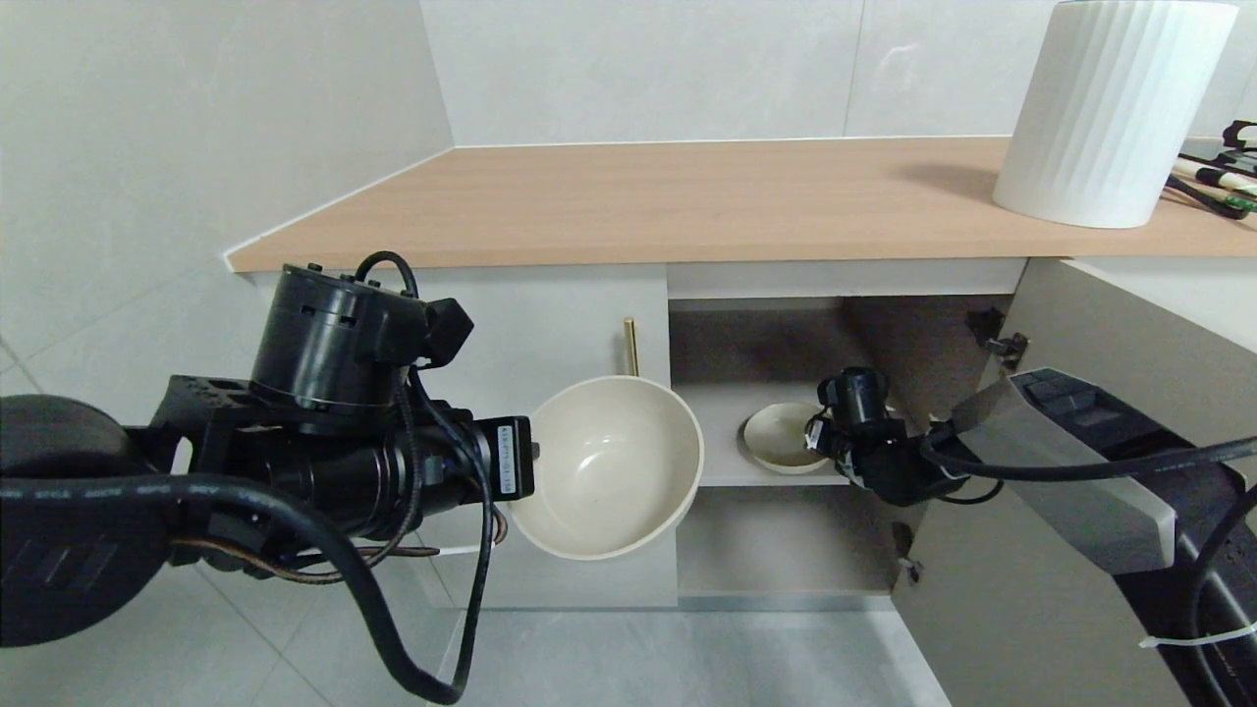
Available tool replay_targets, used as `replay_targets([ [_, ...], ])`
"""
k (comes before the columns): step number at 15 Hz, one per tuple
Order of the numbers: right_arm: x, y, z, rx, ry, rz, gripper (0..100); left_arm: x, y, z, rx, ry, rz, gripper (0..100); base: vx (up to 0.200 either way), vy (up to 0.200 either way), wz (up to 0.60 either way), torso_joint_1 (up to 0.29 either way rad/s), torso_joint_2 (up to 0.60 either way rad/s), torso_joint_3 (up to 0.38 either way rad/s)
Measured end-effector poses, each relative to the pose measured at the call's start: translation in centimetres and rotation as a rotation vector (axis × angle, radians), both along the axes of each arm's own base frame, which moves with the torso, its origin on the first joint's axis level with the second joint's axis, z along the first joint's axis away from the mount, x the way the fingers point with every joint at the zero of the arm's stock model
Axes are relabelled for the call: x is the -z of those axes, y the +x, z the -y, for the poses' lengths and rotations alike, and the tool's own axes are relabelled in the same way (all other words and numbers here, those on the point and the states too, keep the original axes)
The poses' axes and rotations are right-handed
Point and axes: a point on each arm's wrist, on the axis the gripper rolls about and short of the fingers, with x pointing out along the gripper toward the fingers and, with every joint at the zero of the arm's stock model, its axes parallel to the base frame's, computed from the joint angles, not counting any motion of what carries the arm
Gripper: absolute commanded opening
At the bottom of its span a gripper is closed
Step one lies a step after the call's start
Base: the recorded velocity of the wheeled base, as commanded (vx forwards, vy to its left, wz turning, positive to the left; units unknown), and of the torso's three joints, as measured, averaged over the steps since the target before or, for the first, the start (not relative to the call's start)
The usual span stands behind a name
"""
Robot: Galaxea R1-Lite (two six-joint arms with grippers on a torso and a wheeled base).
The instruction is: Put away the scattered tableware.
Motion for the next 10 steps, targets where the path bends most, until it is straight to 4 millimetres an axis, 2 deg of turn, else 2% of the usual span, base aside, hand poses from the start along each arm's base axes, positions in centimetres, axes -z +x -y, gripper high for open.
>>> replay_targets([
  [3, 0.2, 1.0, 0.0, 0.052, -0.009, 0.034, 0, 0.1, 0.1, 0.0, 0.0, 0.002, -0.003, 0, 0.0, 0.0, 0.0, 0.0, 0.0, 0.0],
  [8, 0.5, 1.4, 0.0, 0.06, -0.009, 0.039, 0, 0.2, 0.1, 0.1, 0.0, 0.003, -0.005, 0, 0.0, 0.0, 0.0, 0.0, 0.0, 0.0],
  [9, 0.6, 1.4, 0.0, 0.061, -0.009, 0.039, 100, 0.2, 0.1, 0.1, 0.0, 0.004, -0.005, 0, 0.0, 0.0, 0.0, 0.0, 0.0, 0.0],
  [10, 0.5, 1.4, 0.0, 0.062, -0.005, 0.043, 100, 0.2, 0.1, 0.1, 0.001, 0.004, -0.007, 0, 0.0, 0.0, 0.0, 0.0, 0.0, 0.0],
])
